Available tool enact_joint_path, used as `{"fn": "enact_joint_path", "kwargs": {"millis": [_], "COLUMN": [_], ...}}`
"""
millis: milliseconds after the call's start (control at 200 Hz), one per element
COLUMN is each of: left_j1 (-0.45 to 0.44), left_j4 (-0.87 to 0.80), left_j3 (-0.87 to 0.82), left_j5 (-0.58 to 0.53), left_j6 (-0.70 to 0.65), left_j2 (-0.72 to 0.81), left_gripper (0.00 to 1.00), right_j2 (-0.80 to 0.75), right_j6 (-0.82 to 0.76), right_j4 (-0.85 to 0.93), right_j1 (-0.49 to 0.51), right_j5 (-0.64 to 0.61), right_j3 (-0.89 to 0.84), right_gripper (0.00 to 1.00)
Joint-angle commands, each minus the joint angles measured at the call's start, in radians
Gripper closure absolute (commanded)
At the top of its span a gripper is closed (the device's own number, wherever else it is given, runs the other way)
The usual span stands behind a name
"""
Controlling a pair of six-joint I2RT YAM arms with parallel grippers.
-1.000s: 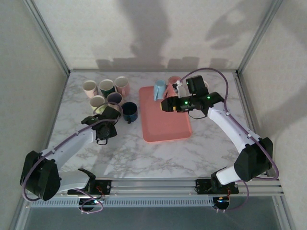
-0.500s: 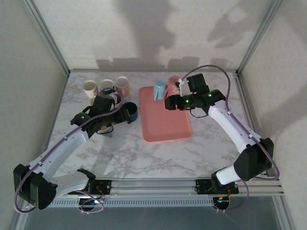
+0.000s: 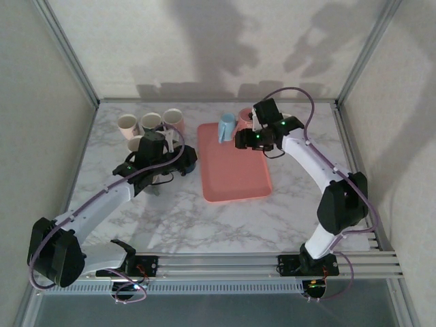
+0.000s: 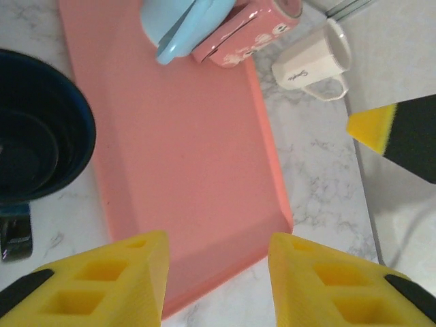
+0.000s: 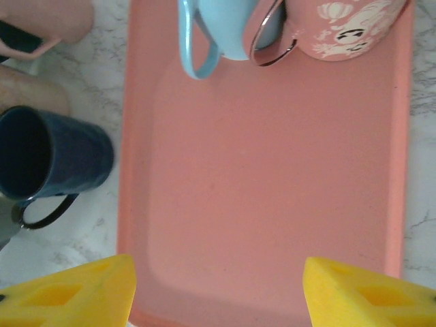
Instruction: Turn the mug right side up
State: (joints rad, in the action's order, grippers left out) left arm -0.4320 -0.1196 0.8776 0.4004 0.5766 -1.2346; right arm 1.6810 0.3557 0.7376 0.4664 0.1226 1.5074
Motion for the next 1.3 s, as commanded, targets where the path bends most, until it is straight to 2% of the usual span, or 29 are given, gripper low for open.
{"fn": "enact_joint_path", "kwargs": {"millis": [0, 80, 195, 486, 826, 1061, 1297], "left_j1": [-0.043, -0.099, -0.134, -0.165, -0.166, -0.158, -0.139], "left_j4": [0.171, 0.166, 0.193, 0.146, 0.132, 0.105, 0.105], "left_j3": [-0.005, 0.049, 0.137, 0.448, 0.695, 0.758, 0.767], "left_j5": [-0.054, -0.146, -0.228, -0.417, -0.445, -0.492, -0.413], "left_j6": [-0.13, -0.263, -0.367, -0.435, -0.469, -0.503, -0.511], "left_j2": [-0.038, -0.102, -0.226, -0.597, -0.879, -0.947, -0.969], "left_gripper": [0.58, 0.57, 0.55, 0.56, 0.56, 0.54, 0.55], "right_j2": [0.002, 0.001, -0.009, -0.093, -0.162, -0.167, -0.176], "right_j6": [0.052, 0.051, 0.041, 0.083, 0.048, 0.033, 0.026], "right_j4": [0.007, 0.021, 0.068, 0.064, 0.062, 0.063, 0.065], "right_j1": [0.0, -0.008, -0.036, -0.158, -0.22, -0.226, -0.229], "right_j5": [-0.046, -0.043, -0.017, 0.132, 0.184, 0.203, 0.21], "right_j3": [0.043, 0.05, 0.054, -0.057, -0.131, -0.138, -0.136], "right_gripper": [0.32, 0.3, 0.26, 0.23, 0.22, 0.22, 0.22]}}
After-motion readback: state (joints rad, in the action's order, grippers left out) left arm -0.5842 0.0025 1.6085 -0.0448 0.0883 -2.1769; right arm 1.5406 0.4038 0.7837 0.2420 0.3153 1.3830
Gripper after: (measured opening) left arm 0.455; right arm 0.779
